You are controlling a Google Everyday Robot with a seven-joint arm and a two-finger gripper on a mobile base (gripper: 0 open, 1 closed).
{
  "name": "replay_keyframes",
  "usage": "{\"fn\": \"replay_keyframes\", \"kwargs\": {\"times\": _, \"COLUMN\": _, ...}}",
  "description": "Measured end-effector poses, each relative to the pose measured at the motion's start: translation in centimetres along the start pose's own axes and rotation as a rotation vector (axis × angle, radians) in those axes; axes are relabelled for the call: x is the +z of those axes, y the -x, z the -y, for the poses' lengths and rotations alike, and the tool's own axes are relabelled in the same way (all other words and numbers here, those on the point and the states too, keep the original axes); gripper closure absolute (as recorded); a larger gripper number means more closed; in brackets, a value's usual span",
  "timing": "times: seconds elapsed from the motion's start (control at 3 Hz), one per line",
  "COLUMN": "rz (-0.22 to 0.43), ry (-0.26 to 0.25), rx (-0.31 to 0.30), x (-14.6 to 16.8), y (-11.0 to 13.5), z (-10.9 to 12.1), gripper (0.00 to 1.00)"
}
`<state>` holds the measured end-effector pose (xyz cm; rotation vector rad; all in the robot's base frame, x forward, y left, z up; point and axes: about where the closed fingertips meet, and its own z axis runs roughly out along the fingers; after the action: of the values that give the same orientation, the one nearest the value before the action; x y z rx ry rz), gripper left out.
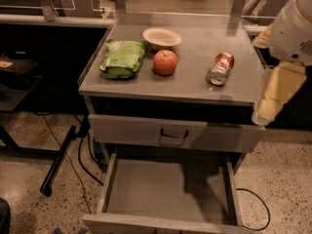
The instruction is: Place apple into middle drawer
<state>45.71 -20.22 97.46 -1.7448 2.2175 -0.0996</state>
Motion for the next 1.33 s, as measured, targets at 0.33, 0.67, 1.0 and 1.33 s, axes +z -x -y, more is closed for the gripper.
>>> {"fn": "replay_keyframes", "kwargs": {"times": 0.33, "rz": 0.002, "ry": 0.015, "rx": -0.034, "x": 1.4, "y": 2.4, "z": 1.4, "gripper": 0.00}}
{"fn": "replay_keyframes", "kwargs": {"times": 0.67, "rz": 0.051, "ry": 0.057, "rx": -0.063, "x": 2.6, "y": 4.5, "z": 2.4, "gripper": 0.00}}
{"fn": "replay_keyframes", "kwargs": {"times": 1.0, "rz": 0.051, "ry": 0.057, "rx": -0.063, "x": 2.6, "y": 4.5, "z": 2.4, "gripper": 0.00}}
{"fn": "replay_keyframes", "kwargs": {"times": 1.33, "rz": 0.093, "ry": 0.045, "rx": -0.060, "x": 3.3, "y": 6.4, "z": 3.6, "gripper": 0.00}}
